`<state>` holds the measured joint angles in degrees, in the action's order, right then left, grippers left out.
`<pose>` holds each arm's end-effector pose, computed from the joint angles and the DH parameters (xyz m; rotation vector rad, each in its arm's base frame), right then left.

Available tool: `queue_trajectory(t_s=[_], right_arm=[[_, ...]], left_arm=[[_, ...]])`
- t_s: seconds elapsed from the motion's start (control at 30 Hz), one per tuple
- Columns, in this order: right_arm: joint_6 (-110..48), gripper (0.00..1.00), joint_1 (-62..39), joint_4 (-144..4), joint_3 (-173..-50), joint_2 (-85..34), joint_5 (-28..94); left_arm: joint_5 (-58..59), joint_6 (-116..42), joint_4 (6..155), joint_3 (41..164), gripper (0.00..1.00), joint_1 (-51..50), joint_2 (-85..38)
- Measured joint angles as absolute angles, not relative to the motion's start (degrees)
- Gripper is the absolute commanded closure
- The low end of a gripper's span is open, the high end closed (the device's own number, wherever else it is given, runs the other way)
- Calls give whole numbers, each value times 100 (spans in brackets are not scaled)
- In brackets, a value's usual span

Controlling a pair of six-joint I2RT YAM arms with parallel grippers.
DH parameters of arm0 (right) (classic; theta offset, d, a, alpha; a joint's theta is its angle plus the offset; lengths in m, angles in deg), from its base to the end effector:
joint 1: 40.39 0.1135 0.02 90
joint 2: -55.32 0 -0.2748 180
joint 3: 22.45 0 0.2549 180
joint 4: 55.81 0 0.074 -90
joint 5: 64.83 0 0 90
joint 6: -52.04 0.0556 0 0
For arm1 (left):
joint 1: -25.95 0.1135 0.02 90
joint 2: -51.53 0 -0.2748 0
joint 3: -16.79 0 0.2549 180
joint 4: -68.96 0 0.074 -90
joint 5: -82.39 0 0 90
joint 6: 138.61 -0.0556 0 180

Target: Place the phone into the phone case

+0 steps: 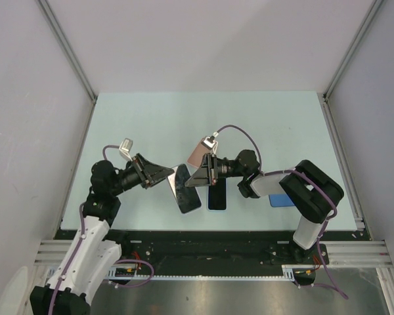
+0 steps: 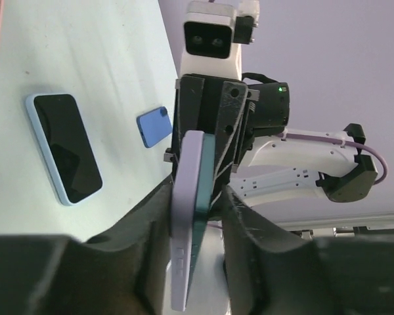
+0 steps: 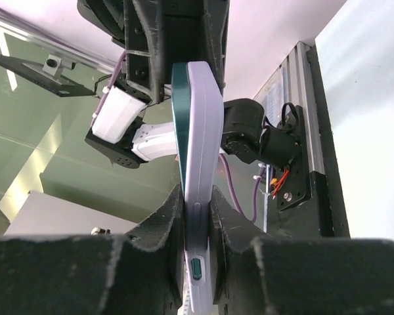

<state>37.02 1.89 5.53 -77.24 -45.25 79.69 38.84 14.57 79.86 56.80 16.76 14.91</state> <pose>0.2289 0.2693 0.2295 -0.5765 1.7955 2.1727 0.1567 -0.0662 0.2778 -0.2161 1.9342 -1.5738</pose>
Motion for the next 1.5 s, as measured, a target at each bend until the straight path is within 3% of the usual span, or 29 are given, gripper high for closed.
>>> queue_trajectory(t_s=[0.07,0.13,0.23,0.33,0.4,0.43,0.53,0.57,0.67,0.83,0.93,1.03,1.07,1.17,1.33,1.5], right_arm=[[3699,71,202,584,-7724,-4519,7969],[3737,62,202,566,-7724,-4516,7952],[3743,57,204,568,-7726,-4516,7869],[3734,58,204,457,-7726,-4519,7836],[3730,64,204,422,-7726,-4529,7812],[3728,71,202,409,-7726,-4534,7801],[3702,86,202,352,-7726,-4538,7759],[3708,89,200,358,-7726,-4540,7755],[3693,99,200,409,-7726,-4538,7753],[3693,100,185,407,-7726,-4538,7683],[3682,100,180,407,-7726,-4538,7650],[3667,92,194,407,-7726,-4538,7648],[3643,89,204,407,-7726,-4538,7648],[3516,73,235,417,-7726,-4538,7665],[3284,49,242,428,-7728,-4508,7685],[2952,47,202,435,-7730,-4215,7696]], left_arm=[[3834,1497,7983,5634,98,1682,1480],[3845,1389,7937,5625,100,1682,1474],[3876,1265,8018,5630,100,1671,1397],[3860,1055,8228,5700,100,1669,1249],[3858,788,8484,5868,100,1669,1144],[3862,653,8606,5971,100,1669,1091],[3908,397,8823,6187,77,1656,999],[3906,345,8866,6222,65,1649,995],[3876,227,9015,6237,51,1649,995],[3939,353,8836,6124,44,1649,1126],[4083,546,8423,5848,48,1649,1222],[4160,627,8259,5713,65,1649,1168],[4203,644,8189,5687,78,1649,1126],[4398,683,7999,5673,99,1649,973],[4689,535,7841,5678,100,1660,894],[4979,334,7846,5700,100,1658,879]])
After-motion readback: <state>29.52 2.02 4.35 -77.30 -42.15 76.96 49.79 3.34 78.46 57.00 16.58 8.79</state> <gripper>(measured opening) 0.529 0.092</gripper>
